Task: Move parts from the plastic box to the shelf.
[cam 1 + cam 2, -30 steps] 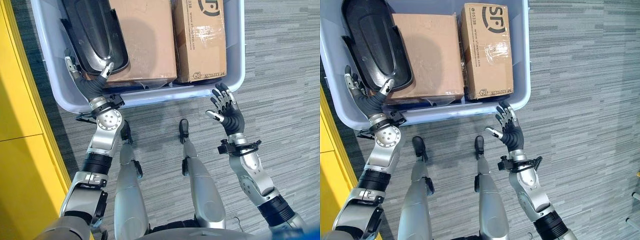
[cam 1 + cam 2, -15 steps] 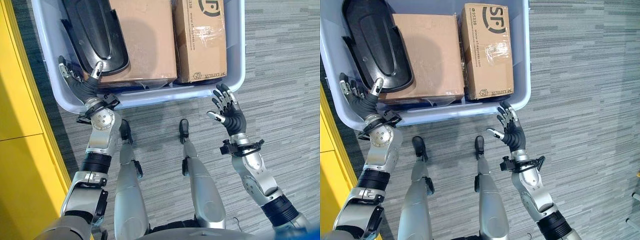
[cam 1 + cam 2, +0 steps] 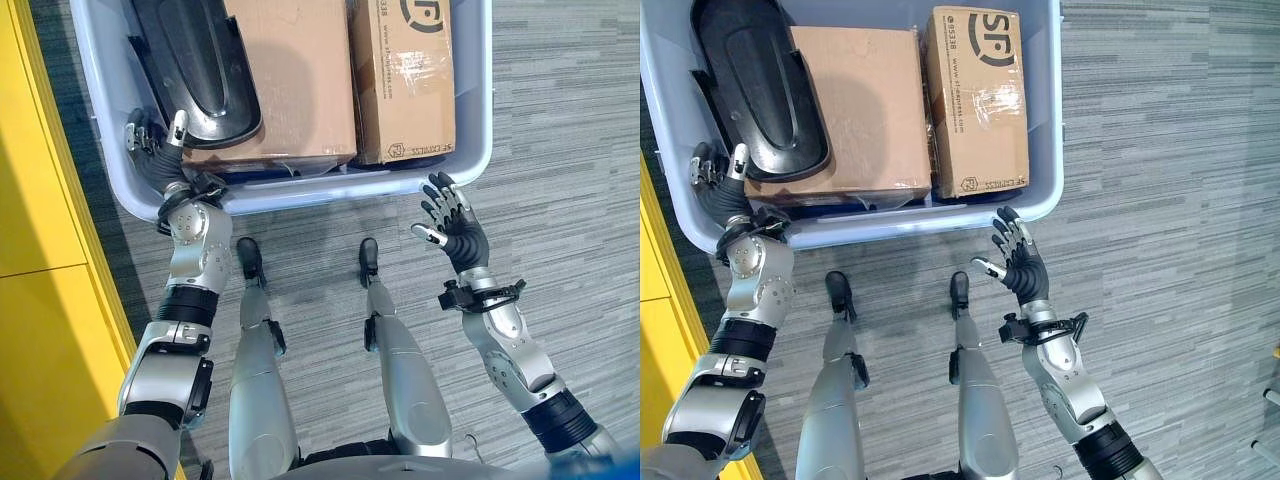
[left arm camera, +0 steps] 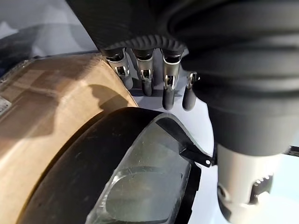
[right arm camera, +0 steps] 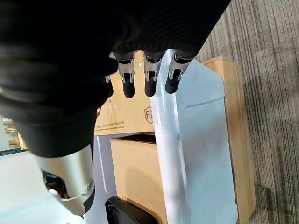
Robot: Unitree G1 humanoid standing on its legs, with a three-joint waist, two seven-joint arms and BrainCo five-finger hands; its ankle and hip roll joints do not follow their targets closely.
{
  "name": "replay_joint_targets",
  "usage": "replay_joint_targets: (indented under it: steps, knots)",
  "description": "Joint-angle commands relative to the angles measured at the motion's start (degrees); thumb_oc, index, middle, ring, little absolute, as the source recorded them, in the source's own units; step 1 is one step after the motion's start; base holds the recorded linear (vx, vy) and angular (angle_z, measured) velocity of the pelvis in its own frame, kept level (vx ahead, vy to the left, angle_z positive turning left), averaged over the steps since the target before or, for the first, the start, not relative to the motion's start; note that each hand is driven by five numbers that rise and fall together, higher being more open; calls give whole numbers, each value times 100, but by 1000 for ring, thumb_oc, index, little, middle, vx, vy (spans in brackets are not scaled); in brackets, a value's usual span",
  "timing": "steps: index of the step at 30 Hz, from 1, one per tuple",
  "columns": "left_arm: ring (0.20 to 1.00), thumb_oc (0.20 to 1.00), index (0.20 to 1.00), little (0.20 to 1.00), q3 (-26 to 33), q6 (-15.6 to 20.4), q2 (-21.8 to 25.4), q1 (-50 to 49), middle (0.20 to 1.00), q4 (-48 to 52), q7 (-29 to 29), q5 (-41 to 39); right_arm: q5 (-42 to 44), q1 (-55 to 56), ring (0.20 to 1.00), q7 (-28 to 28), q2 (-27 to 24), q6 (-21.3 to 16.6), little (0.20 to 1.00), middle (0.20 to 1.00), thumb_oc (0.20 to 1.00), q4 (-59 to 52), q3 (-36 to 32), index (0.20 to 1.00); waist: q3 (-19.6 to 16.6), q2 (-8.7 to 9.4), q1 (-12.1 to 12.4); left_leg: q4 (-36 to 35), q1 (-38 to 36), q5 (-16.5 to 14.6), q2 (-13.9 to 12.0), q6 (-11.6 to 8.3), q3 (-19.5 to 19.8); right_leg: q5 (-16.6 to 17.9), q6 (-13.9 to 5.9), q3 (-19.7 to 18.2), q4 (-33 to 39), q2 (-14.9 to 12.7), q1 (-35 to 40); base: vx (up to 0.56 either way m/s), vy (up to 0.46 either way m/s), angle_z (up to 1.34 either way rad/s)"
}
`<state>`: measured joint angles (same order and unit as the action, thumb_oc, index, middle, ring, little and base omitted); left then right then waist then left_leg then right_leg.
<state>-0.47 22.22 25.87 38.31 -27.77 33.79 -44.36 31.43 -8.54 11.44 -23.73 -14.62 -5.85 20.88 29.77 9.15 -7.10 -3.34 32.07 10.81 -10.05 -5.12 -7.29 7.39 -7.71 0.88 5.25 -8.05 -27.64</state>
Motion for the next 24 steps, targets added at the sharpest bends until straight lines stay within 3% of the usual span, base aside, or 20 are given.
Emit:
replay_joint_targets:
  steps: [1,8,10,24]
  knots:
    - [1000,1000,1000,1000,90,-215,510,243,1000,-841,-129,-26,178,137,1000,-111,-190,-125,1000,1000,1000,-310,-340,1000,-3,298,-77,258,-241,-548,-365,-227,121,-121,-369,158,-84,-529,745,0,0,0]
    - [1000,1000,1000,1000,-166,-568,966,711,1000,-1555,-335,57,288,279,1000,-267,-335,-98,1000,1000,1000,-392,-417,1000,-2,280,-147,297,-150,-543,-357,-235,112,-110,-382,151,-70,-535,687,0,0,0]
    - [1000,1000,1000,1000,-403,-791,1367,1167,1000,-2068,-483,140,414,398,1000,-405,-479,-98,1000,1000,1000,-467,-430,1000,-2,254,-188,314,-80,-535,-350,-243,122,-96,-397,148,-66,-542,653,5,7,2]
    - [1000,1000,1000,1000,-960,-1257,2113,2162,1000,-3275,-861,274,656,777,1000,-778,-658,-62,1000,1000,1000,-653,-480,1000,-3,192,-251,393,87,-585,-302,-242,152,-51,-451,165,-43,-578,585,0,0,0]
